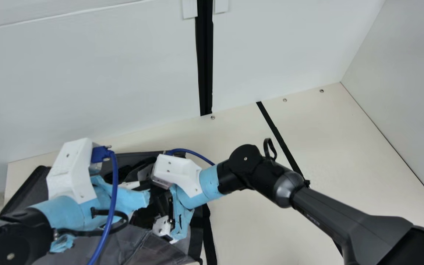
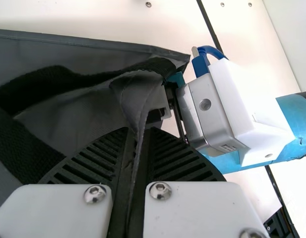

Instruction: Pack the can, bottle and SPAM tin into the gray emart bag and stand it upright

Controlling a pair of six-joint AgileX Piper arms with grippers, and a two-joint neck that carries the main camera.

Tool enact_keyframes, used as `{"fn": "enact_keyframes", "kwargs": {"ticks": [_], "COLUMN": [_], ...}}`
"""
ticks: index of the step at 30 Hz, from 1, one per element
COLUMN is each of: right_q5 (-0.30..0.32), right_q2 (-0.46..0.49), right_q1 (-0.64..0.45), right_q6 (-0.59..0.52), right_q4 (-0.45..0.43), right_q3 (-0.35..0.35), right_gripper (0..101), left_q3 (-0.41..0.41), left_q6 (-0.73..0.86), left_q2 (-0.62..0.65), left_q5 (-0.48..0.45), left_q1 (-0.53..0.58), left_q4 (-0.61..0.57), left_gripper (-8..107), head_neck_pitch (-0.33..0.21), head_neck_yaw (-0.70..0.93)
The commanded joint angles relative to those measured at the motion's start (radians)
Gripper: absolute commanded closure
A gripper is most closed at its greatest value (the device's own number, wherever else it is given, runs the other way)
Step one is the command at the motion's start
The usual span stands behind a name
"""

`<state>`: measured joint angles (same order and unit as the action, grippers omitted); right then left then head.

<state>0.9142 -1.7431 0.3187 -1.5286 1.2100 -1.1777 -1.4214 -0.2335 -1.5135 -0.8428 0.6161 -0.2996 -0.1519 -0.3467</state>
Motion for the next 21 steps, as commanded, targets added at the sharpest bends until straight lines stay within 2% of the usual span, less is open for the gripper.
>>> {"fn": "enact_keyframes", "kwargs": {"ticks": [1, 21], "right_q5": [0.001, 0.062], "right_q2": [0.004, 0.105], "right_q1": [-0.006, -0.106], "right_q6": [-0.001, -0.021], "right_q4": [-0.009, -0.031], "right_q3": [0.004, 0.087], "right_gripper": [6, 6], "left_q3": [0.0, 0.0], "left_q6": [0.0, 0.0], "left_q2": [0.0, 0.0], "left_q5": [0.0, 0.0], "left_q1": [0.0, 0.0], "left_q4": [0.0, -0.004], "left_gripper": [107, 107], "head_neck_pitch": [-0.023, -0.023], "head_neck_yaw": [-0.002, -0.002]}}
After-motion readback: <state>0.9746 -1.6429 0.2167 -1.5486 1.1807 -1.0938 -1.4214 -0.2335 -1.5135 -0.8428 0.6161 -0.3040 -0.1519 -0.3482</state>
